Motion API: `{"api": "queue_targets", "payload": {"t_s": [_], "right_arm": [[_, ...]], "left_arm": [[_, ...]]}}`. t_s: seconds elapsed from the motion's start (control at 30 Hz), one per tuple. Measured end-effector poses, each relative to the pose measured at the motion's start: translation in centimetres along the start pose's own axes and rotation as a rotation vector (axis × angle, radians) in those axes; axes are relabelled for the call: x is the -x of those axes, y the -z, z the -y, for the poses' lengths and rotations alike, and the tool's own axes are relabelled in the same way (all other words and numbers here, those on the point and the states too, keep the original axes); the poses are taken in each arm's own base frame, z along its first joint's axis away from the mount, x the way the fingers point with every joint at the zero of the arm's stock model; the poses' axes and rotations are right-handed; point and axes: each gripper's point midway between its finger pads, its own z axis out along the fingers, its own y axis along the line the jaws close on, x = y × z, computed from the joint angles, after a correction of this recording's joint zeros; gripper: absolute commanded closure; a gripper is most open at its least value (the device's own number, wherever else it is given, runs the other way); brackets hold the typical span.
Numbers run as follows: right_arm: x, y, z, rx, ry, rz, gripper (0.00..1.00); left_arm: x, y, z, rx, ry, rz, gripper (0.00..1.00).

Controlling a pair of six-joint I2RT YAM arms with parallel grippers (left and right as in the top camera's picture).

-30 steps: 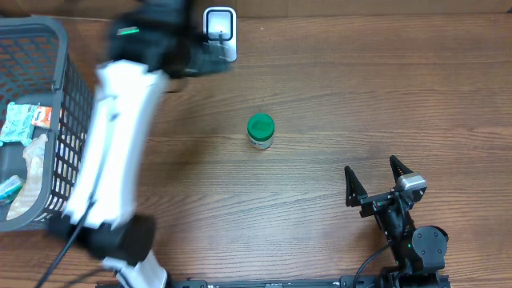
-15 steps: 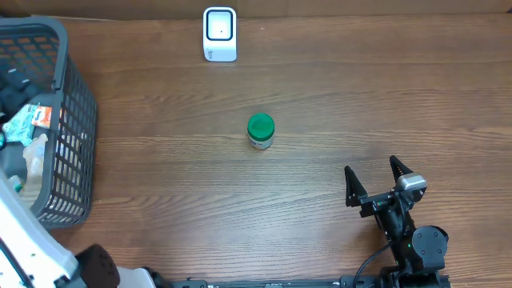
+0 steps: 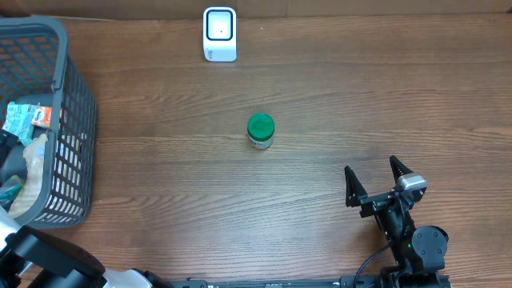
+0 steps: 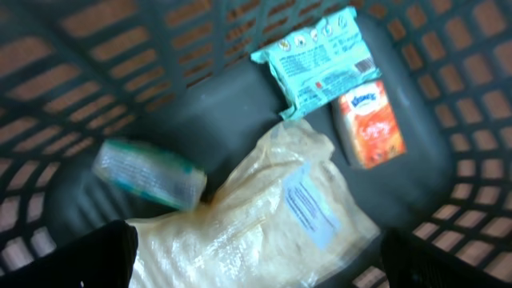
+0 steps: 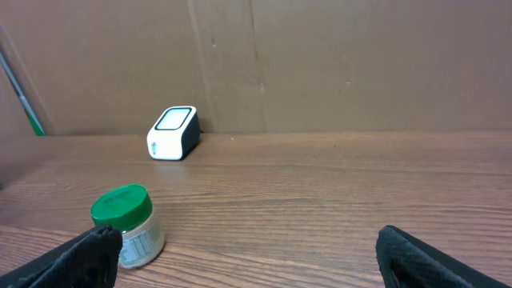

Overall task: Scan the item barcode
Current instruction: 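Return the left gripper into the basket above the beige pouch, then grasp the beige pouch with the left gripper and lift it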

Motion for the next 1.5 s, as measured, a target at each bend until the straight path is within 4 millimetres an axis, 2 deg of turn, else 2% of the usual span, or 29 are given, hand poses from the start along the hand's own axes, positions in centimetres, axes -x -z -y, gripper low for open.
{"api": "queue_targets", "payload": {"t_s": [0.2,0.4,0.53,0.73,0.83,1.03,1.13,1.27,1.3,1.37,1.5], "right_arm": [[0.0,0.0,0.0,0.000,0.000,0.001,0.00],[0.0,0.0,0.0,0.000,0.000,0.000,0.00],[0.0,0.0,0.0,0.001,0.000,0.001,0.00],[0.0,0.0,0.0,0.001,0.001,0.001,0.00],[0.0,0.0,0.0,0.001,0.001,0.001,0.00],[0.0,0.0,0.0,0.000,0.001,0.001,0.00],[0.0,0.0,0.0,0.000,0.000,0.000,0.00],[0.0,0.0,0.0,0.000,0.000,0.001,0.00],[0.0,0.0,0.0,0.000,0.001,0.001,0.00],[0.0,0.0,0.0,0.000,0.001,0.001,0.00],[0.0,0.0,0.0,0.000,0.000,0.000,0.00]], "left_arm": [[-0.3,-3.2,0.2,-0.046,-0.182,0.058,0.00],[-0.7,-5.1,0.8,-0.085,-0.337,0.054,0.05],[-1.2,-6.3,1.2,-0.119,-0.406,0.034,0.05],[-3.5,-9.3,1.9,-0.149,-0.470,-0.049,0.04],[-4.9,-10.9,2.0,-0.158,-0.479,-0.099,0.07],[-6.4,-12.6,1.7,-0.158,-0.483,-0.152,0.10],[-6.9,-13.3,1.3,-0.146,-0.481,-0.174,0.24],[-7.0,-13.4,1.2,-0.143,-0.471,-0.179,0.76],[-7.0,-13.4,1.2,-0.143,-0.466,-0.181,0.86],[-7.2,-13.5,1.2,-0.147,-0.462,-0.187,0.96],[-7.2,-13.5,1.4,-0.150,-0.459,-0.186,0.96]]}}
